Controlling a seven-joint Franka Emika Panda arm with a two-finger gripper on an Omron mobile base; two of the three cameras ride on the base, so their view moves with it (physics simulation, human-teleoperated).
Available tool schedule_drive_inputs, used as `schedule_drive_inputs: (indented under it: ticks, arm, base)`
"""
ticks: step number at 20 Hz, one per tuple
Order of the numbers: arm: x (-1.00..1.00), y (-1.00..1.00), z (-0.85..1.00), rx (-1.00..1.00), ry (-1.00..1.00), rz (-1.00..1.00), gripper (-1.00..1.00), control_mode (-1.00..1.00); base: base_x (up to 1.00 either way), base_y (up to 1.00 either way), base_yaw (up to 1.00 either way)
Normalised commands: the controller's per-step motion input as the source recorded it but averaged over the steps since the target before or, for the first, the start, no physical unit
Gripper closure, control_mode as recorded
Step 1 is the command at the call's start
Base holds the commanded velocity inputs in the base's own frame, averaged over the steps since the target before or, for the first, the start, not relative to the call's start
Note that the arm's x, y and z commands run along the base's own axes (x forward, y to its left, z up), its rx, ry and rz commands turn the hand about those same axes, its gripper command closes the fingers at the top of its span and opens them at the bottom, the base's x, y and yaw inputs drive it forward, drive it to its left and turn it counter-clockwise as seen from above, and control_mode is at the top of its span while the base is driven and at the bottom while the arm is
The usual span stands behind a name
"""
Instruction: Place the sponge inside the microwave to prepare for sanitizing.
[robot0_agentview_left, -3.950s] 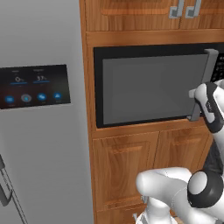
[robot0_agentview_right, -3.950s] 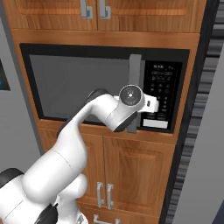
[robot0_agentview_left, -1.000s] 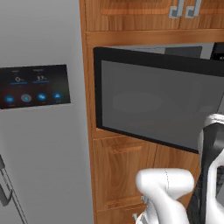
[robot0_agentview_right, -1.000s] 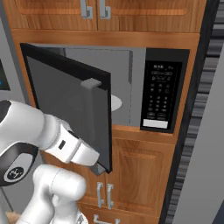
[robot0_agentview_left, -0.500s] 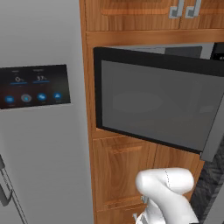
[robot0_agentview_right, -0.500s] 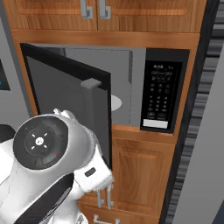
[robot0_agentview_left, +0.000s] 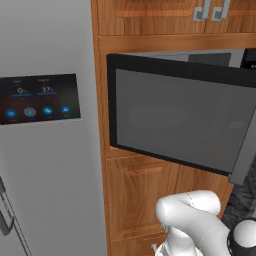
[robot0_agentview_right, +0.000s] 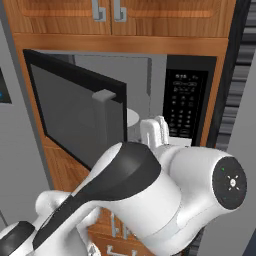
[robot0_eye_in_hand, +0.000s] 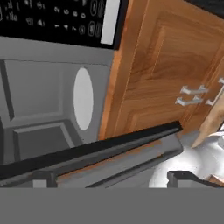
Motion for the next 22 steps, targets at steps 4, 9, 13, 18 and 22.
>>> schedule_drive_inputs:
  ticks: [4,9,13,18,22]
  arm:
    - [0.73,-0.17,-0.55,0.20,0.00,-0.20,-1.00,-1.00]
    - [0.25,0.20,-0.38,0.04,-0.10,-0.03,-1.00,-1.00]
    - [0.11,0.37,-0.29,0.05,-0.08,0.00,-1.00,-1.00]
    - [0.26,0.17,-0.11,0.03,-0.04,0.00,-1.00,-1.00]
    - [0.37,0.00,0.00,0.01,-0.02,0.00,-1.00,-1.00]
  base:
    - [0.00,0.00,0.00]
    - [0.00,0.00,0.00]
    - [0.00,0.00,0.00]
    - [0.00,0.00,0.00]
    - [0.00,0.00,0.00]
